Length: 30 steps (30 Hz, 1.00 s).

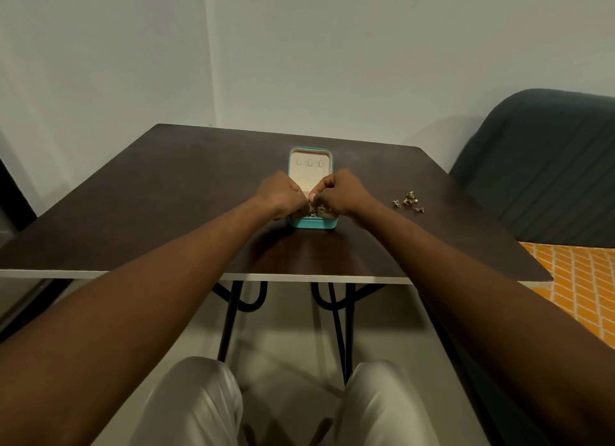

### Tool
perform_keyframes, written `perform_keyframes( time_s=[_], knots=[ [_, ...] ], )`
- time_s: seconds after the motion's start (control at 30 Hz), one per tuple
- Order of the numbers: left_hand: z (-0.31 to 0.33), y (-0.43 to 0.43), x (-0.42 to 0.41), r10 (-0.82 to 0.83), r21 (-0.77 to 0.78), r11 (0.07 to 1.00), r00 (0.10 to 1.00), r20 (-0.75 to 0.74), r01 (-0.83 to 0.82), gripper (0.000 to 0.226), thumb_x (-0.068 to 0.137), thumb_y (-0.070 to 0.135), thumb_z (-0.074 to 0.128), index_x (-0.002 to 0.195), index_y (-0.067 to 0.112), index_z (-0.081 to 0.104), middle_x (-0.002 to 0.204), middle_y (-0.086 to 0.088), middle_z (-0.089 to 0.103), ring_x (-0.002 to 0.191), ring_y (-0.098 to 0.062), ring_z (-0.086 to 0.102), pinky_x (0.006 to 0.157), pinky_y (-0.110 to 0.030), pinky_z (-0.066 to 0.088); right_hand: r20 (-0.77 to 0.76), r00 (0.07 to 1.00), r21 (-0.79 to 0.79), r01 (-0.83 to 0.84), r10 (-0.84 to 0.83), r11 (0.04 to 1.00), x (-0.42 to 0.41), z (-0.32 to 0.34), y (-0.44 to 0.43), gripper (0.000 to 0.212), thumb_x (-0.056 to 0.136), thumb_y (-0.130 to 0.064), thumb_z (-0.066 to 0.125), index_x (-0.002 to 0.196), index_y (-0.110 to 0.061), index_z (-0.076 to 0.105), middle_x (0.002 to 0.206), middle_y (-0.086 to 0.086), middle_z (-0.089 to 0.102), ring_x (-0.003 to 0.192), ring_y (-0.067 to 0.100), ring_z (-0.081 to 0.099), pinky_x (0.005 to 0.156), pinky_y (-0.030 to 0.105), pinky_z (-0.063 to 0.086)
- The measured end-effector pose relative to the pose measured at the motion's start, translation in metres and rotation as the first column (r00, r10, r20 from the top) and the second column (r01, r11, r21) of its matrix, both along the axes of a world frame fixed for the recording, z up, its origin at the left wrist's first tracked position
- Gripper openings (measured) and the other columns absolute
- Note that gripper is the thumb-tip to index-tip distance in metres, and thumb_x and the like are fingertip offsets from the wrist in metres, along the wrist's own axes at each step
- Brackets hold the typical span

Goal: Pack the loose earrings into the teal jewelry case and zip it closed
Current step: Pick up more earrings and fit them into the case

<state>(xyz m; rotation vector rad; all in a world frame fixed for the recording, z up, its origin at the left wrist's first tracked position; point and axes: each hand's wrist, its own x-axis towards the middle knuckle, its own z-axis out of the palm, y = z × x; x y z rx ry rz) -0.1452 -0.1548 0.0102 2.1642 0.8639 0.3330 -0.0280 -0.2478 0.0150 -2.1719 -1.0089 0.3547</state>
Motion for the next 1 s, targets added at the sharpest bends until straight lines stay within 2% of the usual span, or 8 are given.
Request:
perform_keyframes(
  time_s=[0.17,0.27,0.37,0.47,0.6,0.8,0.87,1.0],
  knots=[
    [0.001,0.005,-0.001,0.045,-0.049,0.998,0.999,0.022,-0.044,0.028,0.088,0.020,0.074,0.111,0.005,0.071,0.115,-0.009,0.070,0.095,-0.026,0.067,0.051,-0.022,0.042,0.072,0.996,-0.170,-0.035,0.048,0.985,-0.003,0.004,0.003,0.023,0.089,-0.009,0.062,0.104,0.005,0.071,0.112,0.019,0.070,0.107,0.034,0.064,0.096,0.048,0.055],
    [0.001,0.007,0.000,0.069,-0.072,0.995,0.997,0.042,-0.066,0.024,0.088,0.021,0.074,0.105,0.004,0.074,0.112,-0.009,0.071,0.084,-0.022,0.067,0.054,-0.023,0.045,0.105,0.992,-0.229,-0.046,0.071,0.972,-0.006,0.014,0.003,0.031,0.094,-0.009,0.057,0.119,0.006,0.063,0.125,0.021,0.064,0.113,0.036,0.061,0.099,0.045,0.053],
    [0.000,0.007,0.001,0.083,-0.081,0.994,0.995,0.059,-0.078,0.026,0.090,0.021,0.073,0.109,0.004,0.072,0.115,-0.009,0.071,0.078,-0.018,0.064,0.053,-0.022,0.044,0.129,0.987,-0.271,-0.053,0.091,0.961,-0.005,0.016,0.003,0.036,0.094,-0.010,0.058,0.127,0.004,0.058,0.128,0.020,0.062,0.114,0.034,0.061,0.100,0.043,0.053],
    [0.000,0.006,0.001,0.075,-0.063,0.996,0.994,0.078,-0.070,0.025,0.090,0.021,0.072,0.109,0.004,0.072,0.117,-0.009,0.070,0.087,-0.021,0.066,0.053,-0.021,0.043,0.159,0.982,-0.300,-0.054,0.106,0.953,-0.003,0.006,0.005,0.031,0.091,-0.012,0.061,0.119,0.002,0.064,0.119,0.018,0.066,0.107,0.031,0.064,0.097,0.042,0.055],
    [-0.002,0.005,0.001,0.051,-0.042,0.998,0.995,0.083,-0.048,0.023,0.090,0.021,0.073,0.105,0.004,0.072,0.115,-0.010,0.070,0.099,-0.029,0.068,0.052,-0.021,0.042,0.173,0.983,-0.198,-0.030,0.065,0.980,-0.002,-0.002,0.006,0.015,0.085,-0.014,0.070,0.094,-0.006,0.078,0.098,0.011,0.075,0.095,0.025,0.068,0.087,0.042,0.060],
    [-0.005,0.003,0.003,0.041,-0.024,0.999,0.997,0.073,-0.039,0.021,0.088,0.017,0.074,0.105,0.004,0.073,0.114,-0.008,0.070,0.091,-0.022,0.064,0.055,-0.020,0.042,0.187,0.982,-0.068,-0.016,0.029,0.998,0.003,-0.008,0.000,0.008,0.085,-0.015,0.073,0.088,-0.012,0.079,0.095,0.004,0.076,0.091,0.019,0.068,0.082,0.037,0.060],
    [-0.004,0.003,0.002,0.028,-0.018,0.999,0.998,0.061,-0.027,0.021,0.087,0.017,0.075,0.103,0.004,0.075,0.112,-0.008,0.071,0.090,-0.021,0.064,0.055,-0.020,0.043,0.180,0.984,-0.010,-0.001,0.003,1.000,0.005,-0.009,-0.002,0.009,0.087,-0.015,0.071,0.088,-0.011,0.079,0.099,0.006,0.076,0.092,0.020,0.069,0.082,0.039,0.060],
    [-0.004,0.003,0.001,0.020,-0.003,1.000,0.998,0.056,-0.020,0.014,0.086,0.015,0.073,0.094,0.004,0.077,0.107,-0.008,0.072,0.089,-0.022,0.064,0.054,-0.022,0.044,0.196,0.972,-0.095,-0.109,0.126,0.989,0.002,-0.009,-0.008,0.015,0.086,-0.010,0.065,0.091,-0.010,0.079,0.099,0.006,0.076,0.095,0.021,0.066,0.080,0.038,0.057]
  ],
)
